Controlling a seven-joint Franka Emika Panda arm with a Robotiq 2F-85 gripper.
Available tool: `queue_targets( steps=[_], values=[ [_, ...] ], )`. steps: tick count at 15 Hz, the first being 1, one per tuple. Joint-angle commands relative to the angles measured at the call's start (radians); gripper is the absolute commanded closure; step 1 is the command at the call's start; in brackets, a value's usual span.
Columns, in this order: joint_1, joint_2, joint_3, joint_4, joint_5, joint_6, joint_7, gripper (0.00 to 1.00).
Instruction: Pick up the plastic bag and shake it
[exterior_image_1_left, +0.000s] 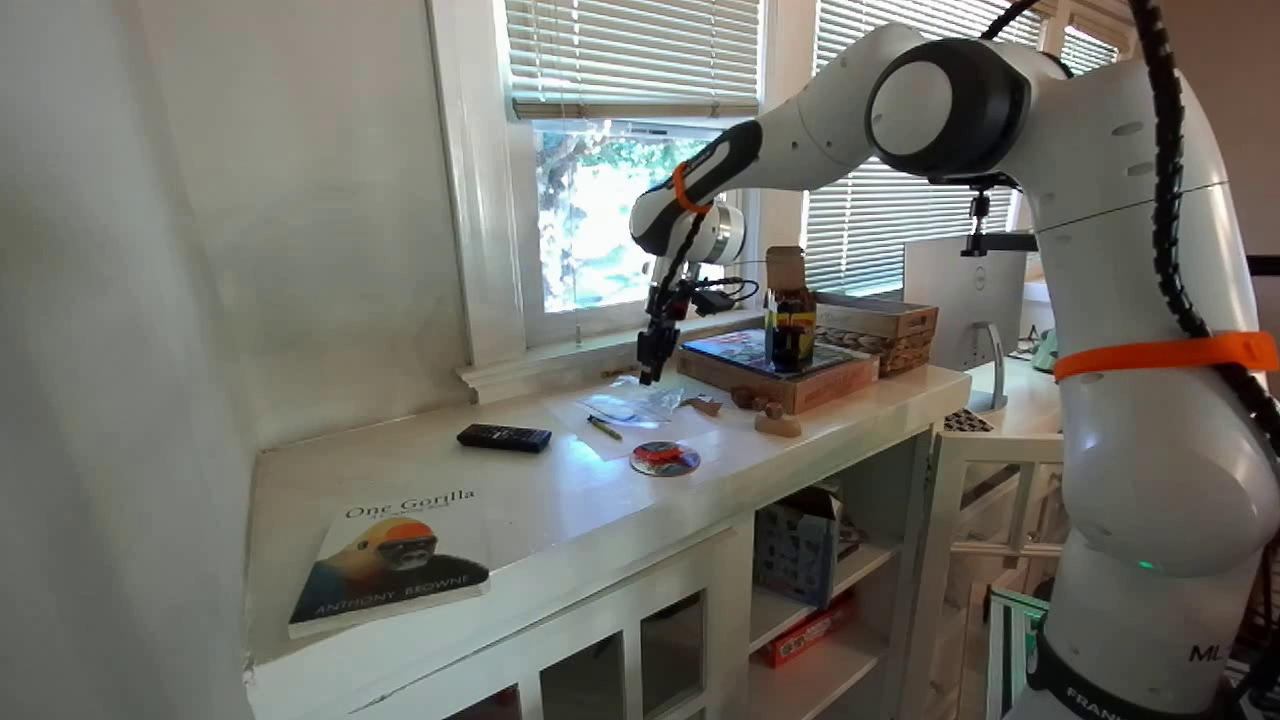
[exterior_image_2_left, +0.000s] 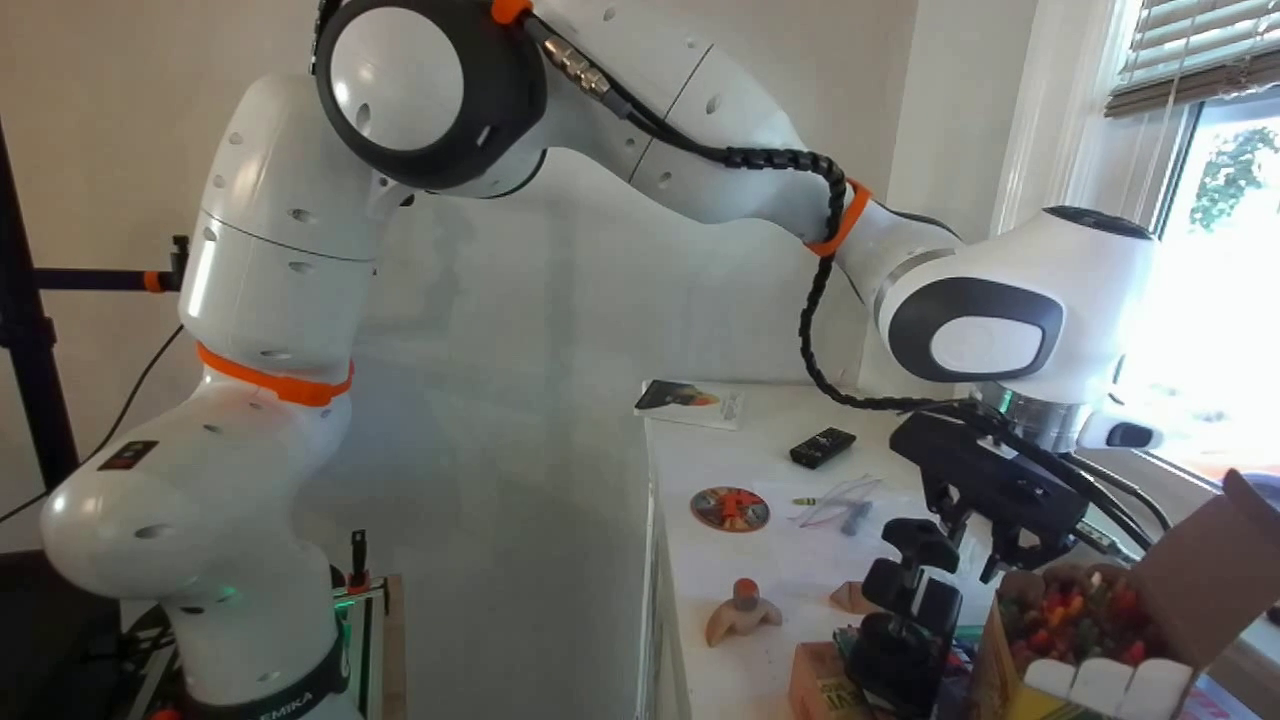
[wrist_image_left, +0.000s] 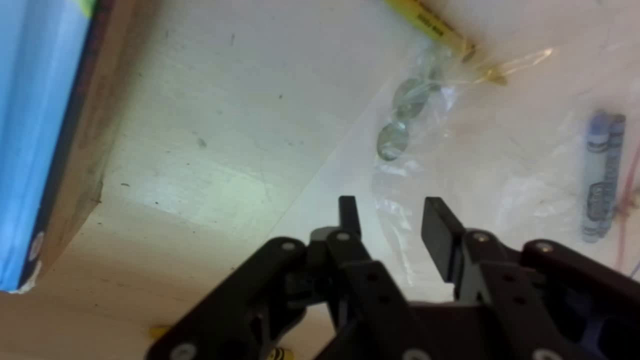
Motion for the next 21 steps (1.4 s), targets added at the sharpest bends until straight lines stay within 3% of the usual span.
queue_targets(
  steps=[1, 5, 9, 21],
  values=[
    [-0.026, 0.035, 0.021, 0.045, 0.029, -0.043, -0.042, 0.61],
    [-0.029, 0.041, 0.029, 0.052, 0.032, -0.052, -0.061, 0.63],
    [-0.030, 0.042, 0.036, 0.051, 0.035, -0.056, -0.076, 0.90],
    [-0.031, 0.041, 0.035, 0.057, 0.031, -0.082, -0.098, 0.73]
  ],
)
